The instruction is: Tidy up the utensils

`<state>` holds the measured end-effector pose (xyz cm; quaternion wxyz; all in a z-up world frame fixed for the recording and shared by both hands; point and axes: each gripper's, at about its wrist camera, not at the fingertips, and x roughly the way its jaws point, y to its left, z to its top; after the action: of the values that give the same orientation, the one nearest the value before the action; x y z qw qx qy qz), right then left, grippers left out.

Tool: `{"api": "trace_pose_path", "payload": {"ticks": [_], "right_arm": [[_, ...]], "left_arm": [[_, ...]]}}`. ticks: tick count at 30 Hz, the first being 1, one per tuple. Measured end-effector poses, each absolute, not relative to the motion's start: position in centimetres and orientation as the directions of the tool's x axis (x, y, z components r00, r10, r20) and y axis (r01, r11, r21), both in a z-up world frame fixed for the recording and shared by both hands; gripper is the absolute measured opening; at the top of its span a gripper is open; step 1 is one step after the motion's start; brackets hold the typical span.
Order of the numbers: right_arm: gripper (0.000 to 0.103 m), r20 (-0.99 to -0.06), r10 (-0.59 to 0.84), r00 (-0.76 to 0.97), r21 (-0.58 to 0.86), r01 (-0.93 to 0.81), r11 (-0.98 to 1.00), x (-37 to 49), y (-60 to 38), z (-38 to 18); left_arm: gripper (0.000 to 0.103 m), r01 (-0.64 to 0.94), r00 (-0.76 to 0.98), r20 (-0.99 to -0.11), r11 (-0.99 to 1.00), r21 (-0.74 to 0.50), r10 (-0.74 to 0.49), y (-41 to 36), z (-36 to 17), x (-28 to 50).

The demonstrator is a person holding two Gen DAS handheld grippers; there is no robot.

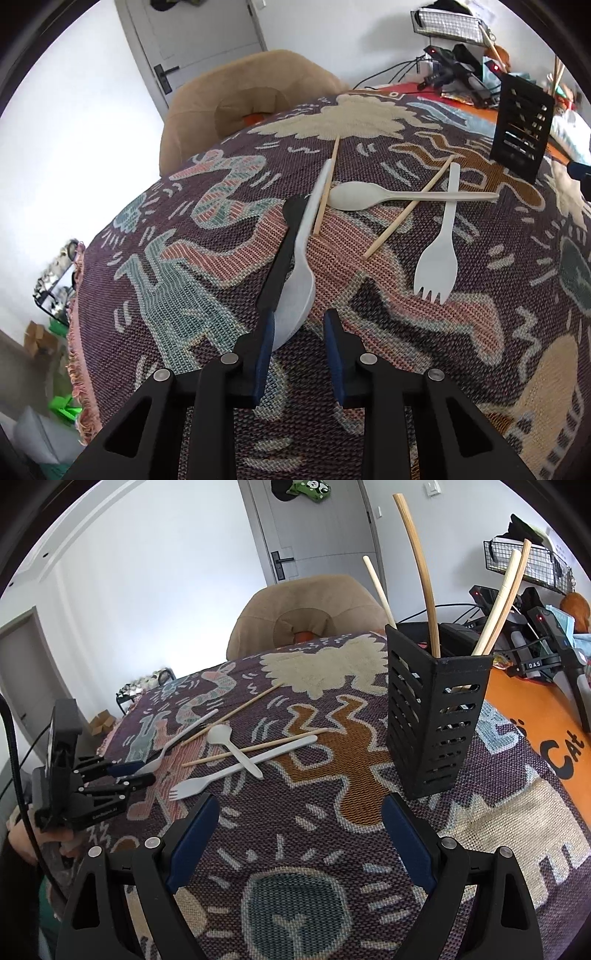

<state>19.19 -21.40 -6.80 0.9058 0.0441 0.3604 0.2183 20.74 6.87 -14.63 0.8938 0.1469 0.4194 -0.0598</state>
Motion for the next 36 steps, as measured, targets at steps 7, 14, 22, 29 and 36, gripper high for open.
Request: {"api": "trace_pose_path", "payload": {"ticks": [7,14,22,29,36], "right_arm": [[0.090,-0.628,0.425,0.652,0.219,-0.376,0.900,18.6,-21.1,-6.4],[0.090,-0.619,0.433,0.655,0.229,-0.377,0.897,18.3,-21.6,-6.0],[0.090,-0.610,0.446,0.655,0.241,-0.383,0.892,17.5,-22.3,-5.8],[0.090,-0.610,0.455,0.648,0.265,-0.375,0.888,17.2,-22.9,-6.1],[0.090,-0.611,0.451,0.651,0.275,-0.360,0.892,17.1,-23.8,-6.3]], "left_arm": [[0.004,0.234,0.641,-0.768,0.949,0.209,0.011,7.0,-14.8,20.8],[0.003,0.232,0.639,-0.765,0.969,0.088,-0.083,6.5,-13.4,19.5],[0.002,0.217,0.610,-0.748,0.963,-0.162,-0.263,5.3,-11.9,17.5],[0.002,0.175,0.577,-0.750,0.946,-0.272,-0.323,3.7,-12.3,17.1],[0.009,0.175,0.544,-0.770,0.943,-0.284,-0.333,2.7,-13.4,18.1]]}}
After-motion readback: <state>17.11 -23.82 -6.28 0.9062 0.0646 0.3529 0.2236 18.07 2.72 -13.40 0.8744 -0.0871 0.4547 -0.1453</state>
